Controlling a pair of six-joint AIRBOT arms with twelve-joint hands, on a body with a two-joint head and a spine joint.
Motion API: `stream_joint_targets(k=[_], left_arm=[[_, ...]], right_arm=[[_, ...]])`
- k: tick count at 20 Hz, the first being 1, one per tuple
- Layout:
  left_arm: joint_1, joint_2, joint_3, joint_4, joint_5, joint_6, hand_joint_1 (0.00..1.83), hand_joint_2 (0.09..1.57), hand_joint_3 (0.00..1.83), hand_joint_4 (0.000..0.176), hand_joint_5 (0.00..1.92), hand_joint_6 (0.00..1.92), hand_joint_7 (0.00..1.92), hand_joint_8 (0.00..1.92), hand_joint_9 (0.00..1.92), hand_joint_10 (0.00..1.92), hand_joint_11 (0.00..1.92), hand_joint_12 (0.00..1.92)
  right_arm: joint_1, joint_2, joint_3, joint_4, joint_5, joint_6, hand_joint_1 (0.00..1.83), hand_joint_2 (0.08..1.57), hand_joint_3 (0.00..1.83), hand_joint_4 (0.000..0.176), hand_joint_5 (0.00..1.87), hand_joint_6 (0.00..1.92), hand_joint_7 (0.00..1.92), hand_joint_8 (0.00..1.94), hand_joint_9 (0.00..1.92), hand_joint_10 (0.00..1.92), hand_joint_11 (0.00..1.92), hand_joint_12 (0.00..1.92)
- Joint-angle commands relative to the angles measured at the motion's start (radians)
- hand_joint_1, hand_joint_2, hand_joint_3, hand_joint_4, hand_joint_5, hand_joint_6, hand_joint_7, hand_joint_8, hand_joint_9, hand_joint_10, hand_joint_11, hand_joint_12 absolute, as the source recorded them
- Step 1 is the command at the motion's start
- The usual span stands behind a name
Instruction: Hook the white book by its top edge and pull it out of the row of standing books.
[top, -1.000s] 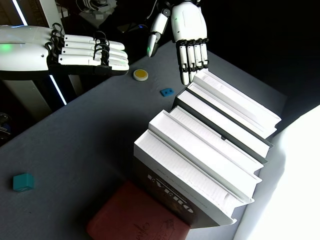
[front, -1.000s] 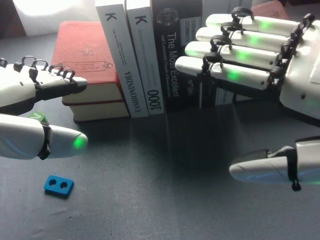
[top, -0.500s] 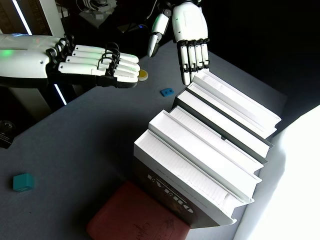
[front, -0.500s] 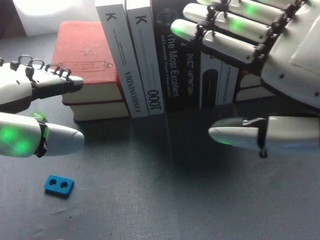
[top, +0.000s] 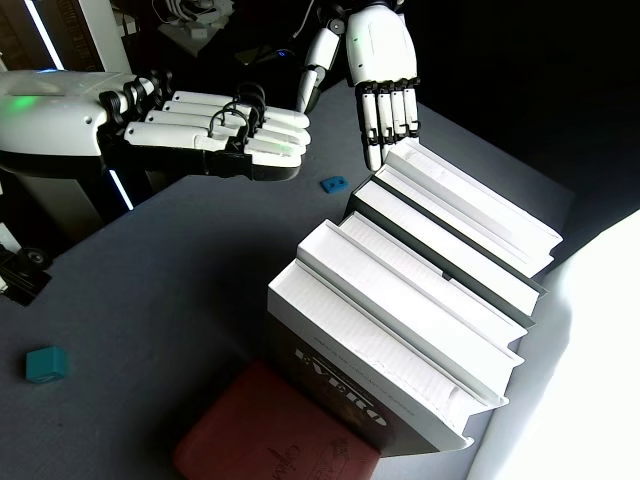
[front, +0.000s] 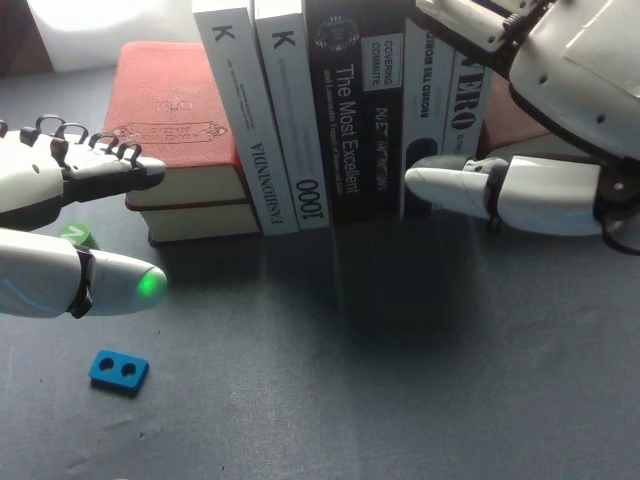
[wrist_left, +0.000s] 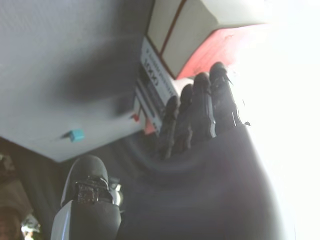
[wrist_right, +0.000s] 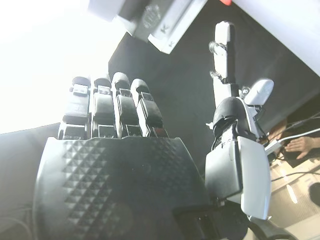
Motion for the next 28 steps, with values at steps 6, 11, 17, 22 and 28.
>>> stream_joint_targets(k=[6,11,17,22,28], left_arm=[[-0.016,-0.003,0.011,0.013,0.099,0.000,0.00,1.16,0.02,0.000,0.00,0.00,0.00,0.00,0.00,0.00,0.00,0.00],[-0.017,-0.003,0.014,0.013,0.098,0.000,0.00,1.16,0.01,0.000,0.00,0.00,0.00,0.00,0.00,0.00,0.00,0.00],[-0.017,-0.003,0.014,0.013,0.095,-0.001,0.00,1.17,0.01,0.000,0.01,0.00,0.00,0.00,0.00,0.00,0.00,0.00],[-0.017,-0.003,0.015,0.013,0.093,-0.001,0.00,1.17,0.01,0.000,0.00,0.00,0.00,0.00,0.00,0.00,0.00,0.00],[-0.018,-0.002,0.016,0.013,0.094,-0.001,0.00,1.17,0.01,0.000,0.00,0.00,0.00,0.00,0.00,0.00,0.00,0.00]], right_arm=[[0.019,-0.042,0.029,0.033,0.177,-0.226,0.00,1.16,0.01,0.000,0.00,0.00,0.00,0.00,0.00,0.00,0.00,0.00],[0.043,-0.080,0.064,0.121,0.228,-0.325,0.00,1.16,0.01,0.000,0.00,0.00,0.00,0.00,0.00,0.00,0.00,0.00],[0.029,-0.146,0.143,0.176,0.233,-0.334,0.00,1.16,0.01,0.000,0.00,0.00,0.00,0.00,0.00,0.00,0.00,0.00],[0.020,-0.170,0.160,0.176,0.226,-0.334,0.00,1.16,0.01,0.000,0.00,0.00,0.00,0.00,0.00,0.00,0.00,0.00],[-0.005,-0.174,0.151,0.182,0.214,-0.361,0.00,1.17,0.01,0.000,0.00,0.00,0.00,0.00,0.00,0.00,0.00,0.00]])
